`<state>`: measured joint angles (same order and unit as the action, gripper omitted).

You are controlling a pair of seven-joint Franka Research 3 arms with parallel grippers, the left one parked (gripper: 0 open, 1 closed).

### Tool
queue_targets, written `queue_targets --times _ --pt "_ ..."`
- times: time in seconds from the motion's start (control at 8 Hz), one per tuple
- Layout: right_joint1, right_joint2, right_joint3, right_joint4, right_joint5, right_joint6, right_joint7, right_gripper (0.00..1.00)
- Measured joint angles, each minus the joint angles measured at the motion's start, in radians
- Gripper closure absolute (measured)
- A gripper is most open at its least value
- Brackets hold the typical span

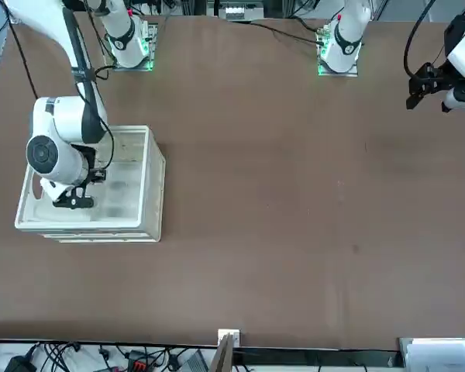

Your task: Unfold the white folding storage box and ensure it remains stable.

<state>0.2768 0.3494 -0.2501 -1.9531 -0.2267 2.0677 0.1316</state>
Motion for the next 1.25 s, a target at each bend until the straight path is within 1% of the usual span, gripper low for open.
queue_targets --times 0.25,0.5,0.75,1.0,1.25 --pt "-0.031 0.04 -0.001 -0.009 -0.099 0.001 0.03 0.98" --pt "-0.079 0.075 -0.003 -0.013 -0.176 0.025 0.034 0.98" --pt "-0.127 0.082 -0.003 -0.035 -0.209 0.068 0.034 0.98" --pt "-0.135 0.082 -0.001 -0.041 -0.224 0.076 0.034 0.98" --pt "-0.135 0.082 0.008 -0.045 -0.267 0.075 0.036 0.98"
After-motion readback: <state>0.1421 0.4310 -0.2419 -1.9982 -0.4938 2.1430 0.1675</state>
